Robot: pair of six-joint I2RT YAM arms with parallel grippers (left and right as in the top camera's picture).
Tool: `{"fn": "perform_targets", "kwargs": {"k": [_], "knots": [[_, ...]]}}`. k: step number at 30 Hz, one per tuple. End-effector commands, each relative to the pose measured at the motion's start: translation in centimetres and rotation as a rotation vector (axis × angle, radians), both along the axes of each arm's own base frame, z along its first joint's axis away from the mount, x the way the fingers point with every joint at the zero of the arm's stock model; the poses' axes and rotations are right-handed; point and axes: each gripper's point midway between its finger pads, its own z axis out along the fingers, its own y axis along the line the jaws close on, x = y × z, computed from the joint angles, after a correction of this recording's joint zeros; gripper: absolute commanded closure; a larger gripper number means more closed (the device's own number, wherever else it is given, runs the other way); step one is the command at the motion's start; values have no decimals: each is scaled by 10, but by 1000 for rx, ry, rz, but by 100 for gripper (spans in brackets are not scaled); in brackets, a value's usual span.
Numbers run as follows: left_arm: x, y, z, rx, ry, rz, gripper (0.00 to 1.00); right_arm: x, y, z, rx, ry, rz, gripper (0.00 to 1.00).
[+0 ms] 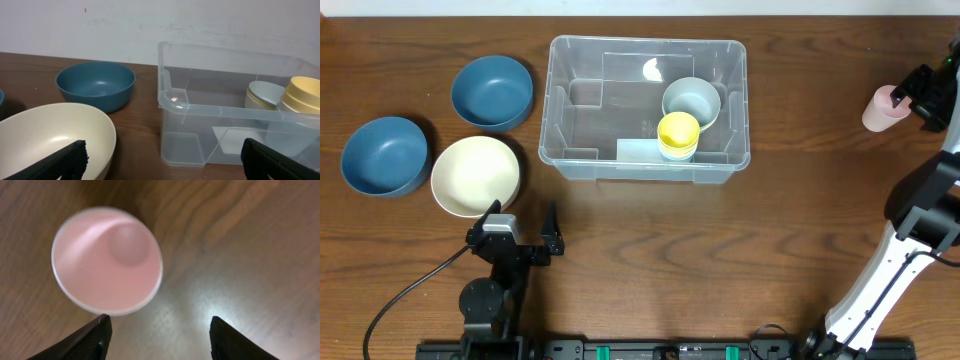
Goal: Pack container
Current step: 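Move the right gripper to the pink cup and grasp it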
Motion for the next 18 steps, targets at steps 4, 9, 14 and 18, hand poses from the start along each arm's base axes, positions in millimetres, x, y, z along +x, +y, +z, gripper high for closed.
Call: {"fn": "perform_targets", "kwargs": {"k": [4,9,14,18], "knots": [[-1,0,-16,13,45,-3,2,10,-13,-5,-22,-35,-8,40],[-1,0,-16,13,45,-3,2,13,-14,-22,-17,-13,-6,41],[-1,0,-16,13,45,-3,2,11,-13,-44,1,29,-6,44],[-1,0,-16,13,45,-3,2,11,-13,-47,2,34,-6,54]]}}
